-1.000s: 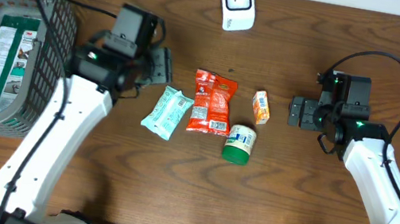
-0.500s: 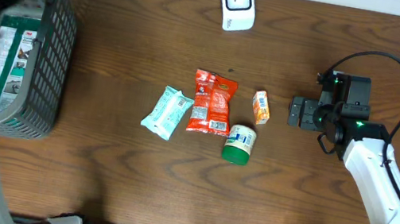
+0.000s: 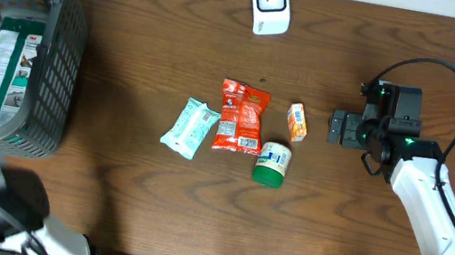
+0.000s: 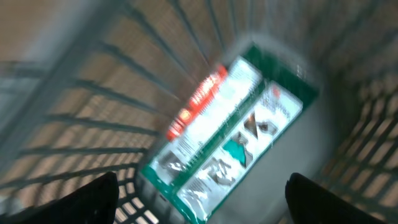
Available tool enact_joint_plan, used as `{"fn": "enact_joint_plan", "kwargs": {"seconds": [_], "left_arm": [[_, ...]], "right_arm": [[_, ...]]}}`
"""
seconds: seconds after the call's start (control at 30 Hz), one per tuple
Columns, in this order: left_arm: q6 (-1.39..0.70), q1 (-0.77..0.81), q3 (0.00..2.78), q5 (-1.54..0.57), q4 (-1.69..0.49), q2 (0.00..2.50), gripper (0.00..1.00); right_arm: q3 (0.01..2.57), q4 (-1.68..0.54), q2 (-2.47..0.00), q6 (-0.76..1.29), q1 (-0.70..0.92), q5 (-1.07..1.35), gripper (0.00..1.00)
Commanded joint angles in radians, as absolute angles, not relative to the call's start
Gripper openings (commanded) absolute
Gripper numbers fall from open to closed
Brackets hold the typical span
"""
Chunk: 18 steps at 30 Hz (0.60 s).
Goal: Scan the item barcode
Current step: 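Reach the left gripper into the basket toward the green glove pack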
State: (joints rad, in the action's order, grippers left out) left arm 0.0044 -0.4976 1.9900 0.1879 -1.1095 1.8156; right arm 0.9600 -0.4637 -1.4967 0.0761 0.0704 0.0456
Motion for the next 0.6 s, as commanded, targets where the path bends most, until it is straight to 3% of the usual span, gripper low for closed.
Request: {"fn": "enact_joint_plan", "kwargs": {"seconds": [0.0, 0.57], "left_arm": [[0.097, -0.503, 1.986, 0.119, -1.128, 1.899, 0.89], [0.120, -0.505, 1.985, 0.115, -1.162, 2.266, 0.94]], "right_arm": [[0.968, -0.465, -1.491, 0.081, 0.067, 0.043, 0.99], [0.968, -0.465, -1.491, 0.081, 0.067, 0.043, 0.99]]}}
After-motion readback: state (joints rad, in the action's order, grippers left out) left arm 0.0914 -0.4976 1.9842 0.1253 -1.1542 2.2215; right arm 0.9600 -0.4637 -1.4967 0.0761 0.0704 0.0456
